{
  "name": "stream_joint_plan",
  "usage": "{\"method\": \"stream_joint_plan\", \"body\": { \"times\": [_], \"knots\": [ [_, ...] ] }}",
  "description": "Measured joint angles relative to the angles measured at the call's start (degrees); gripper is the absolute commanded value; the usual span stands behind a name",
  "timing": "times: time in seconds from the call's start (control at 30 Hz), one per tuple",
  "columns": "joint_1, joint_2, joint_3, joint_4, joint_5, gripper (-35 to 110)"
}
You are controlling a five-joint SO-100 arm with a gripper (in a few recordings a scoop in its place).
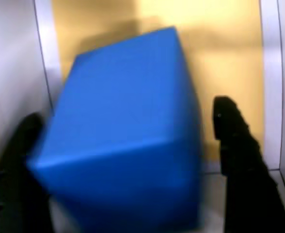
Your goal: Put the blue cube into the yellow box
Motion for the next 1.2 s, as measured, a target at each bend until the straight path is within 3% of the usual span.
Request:
{"method": "stream_joint_plan", "body": {
  "times": [0.13,0.47,0.87,1.2],
  "knots": [
    [0.00,2.55,-0.26,2.72,-2.46,41],
    [-3.78,6.33,-16.08,26.37,-6.59,40],
    [-28.56,15.38,-23.12,39.37,-5.62,37],
    [-61.08,28.65,-16.87,40.78,-2.29,15]
  ]
}}
